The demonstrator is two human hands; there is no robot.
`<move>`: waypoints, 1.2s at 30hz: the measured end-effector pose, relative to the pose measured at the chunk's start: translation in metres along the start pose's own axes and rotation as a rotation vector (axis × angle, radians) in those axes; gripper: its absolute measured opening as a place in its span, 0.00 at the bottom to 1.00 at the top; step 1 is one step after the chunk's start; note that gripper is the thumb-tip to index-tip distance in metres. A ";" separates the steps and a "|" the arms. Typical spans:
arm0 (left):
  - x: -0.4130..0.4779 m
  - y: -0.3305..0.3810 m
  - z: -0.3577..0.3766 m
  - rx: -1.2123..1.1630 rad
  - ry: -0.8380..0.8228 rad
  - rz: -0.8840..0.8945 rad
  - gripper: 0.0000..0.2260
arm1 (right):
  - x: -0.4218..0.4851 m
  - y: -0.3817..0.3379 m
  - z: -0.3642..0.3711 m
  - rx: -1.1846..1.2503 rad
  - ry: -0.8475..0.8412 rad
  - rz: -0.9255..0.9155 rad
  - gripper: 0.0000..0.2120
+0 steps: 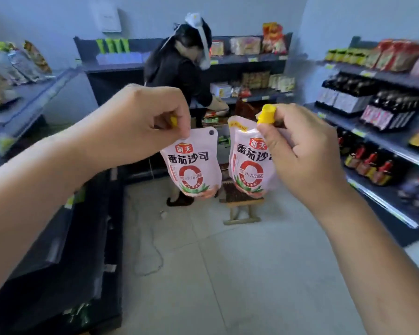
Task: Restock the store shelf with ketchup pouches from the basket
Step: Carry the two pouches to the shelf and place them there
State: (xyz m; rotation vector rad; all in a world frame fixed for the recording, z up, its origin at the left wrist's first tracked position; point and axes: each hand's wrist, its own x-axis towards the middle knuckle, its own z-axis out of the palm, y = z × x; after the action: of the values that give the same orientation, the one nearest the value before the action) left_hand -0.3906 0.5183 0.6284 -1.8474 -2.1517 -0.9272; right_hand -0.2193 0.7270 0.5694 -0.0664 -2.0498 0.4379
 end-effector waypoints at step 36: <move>0.648 0.126 0.454 -0.495 -0.589 0.685 0.06 | 0.017 0.450 -0.299 -0.496 0.351 0.726 0.04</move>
State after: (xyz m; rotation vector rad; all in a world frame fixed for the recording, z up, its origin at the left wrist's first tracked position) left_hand -0.2970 1.3141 0.6324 -3.1251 -1.3247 -0.8538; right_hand -0.0329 1.2346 0.5639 -1.1286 -1.6882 0.3079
